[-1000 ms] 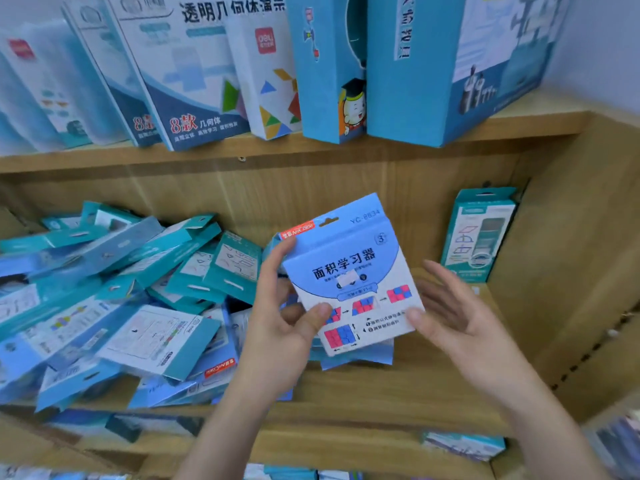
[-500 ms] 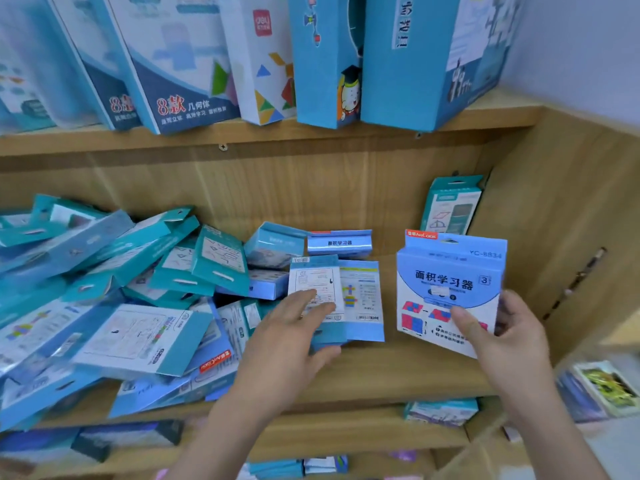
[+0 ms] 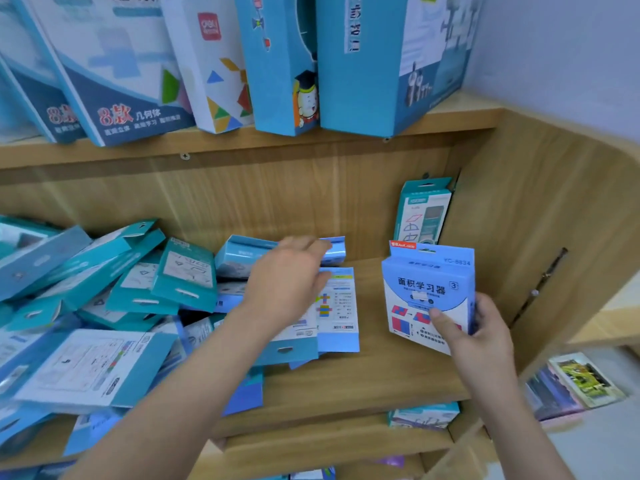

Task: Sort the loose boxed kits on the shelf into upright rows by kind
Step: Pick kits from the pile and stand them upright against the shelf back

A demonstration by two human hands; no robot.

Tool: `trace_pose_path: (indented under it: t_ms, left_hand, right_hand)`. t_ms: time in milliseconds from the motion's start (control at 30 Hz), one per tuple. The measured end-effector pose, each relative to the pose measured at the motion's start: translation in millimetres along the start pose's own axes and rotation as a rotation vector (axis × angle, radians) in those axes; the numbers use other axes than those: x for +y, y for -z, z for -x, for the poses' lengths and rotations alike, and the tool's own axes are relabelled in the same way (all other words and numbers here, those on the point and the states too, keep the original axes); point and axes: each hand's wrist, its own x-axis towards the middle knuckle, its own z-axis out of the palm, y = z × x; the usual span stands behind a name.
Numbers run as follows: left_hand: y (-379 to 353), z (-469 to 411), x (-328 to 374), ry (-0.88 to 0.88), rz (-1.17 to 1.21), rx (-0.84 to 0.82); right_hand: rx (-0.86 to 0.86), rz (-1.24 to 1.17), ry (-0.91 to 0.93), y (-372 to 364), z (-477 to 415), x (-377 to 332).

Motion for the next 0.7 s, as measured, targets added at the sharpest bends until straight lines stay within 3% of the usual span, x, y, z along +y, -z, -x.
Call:
trace_pose_path:
  t_ms: [133, 233, 333, 467, 533, 700]
  left_hand:
    - [-20.0, -51.2, -1.7, 0.063, -0.317, -0.185]
    - [-34.4, -69.3, -2.7, 0.108, -0.393, -0.321]
    - [-36.2, -81.3, -10.5, 0.134, -0.287, -0.279]
    - [-28.3, -99.8, -23.6, 0.245, 0.251, -0.157]
    - [-24.3, -107.0, -24.4, 0.255, 0.407, -0.161]
    - [-22.3, -106.1, -30.6, 0.184, 0.171, -0.178]
  right_hand:
    - [-0.034, -0.005, -0.005, -0.1, -17.3, 7.1]
    - [-0.062, -0.019, 0.007, 2.3, -30.0, 8.5]
    - [-0.086, -0.007, 0.025, 3.0, -39.9, 11.6]
    - [-0.094, 0.022, 0.025, 4.0, -49.0, 19.6]
    - [-0.105, 0.027, 0.018, 4.4, -53.5, 23.8]
    - [-0.125, 0.017, 0.013, 1.5, -62.7, 30.9]
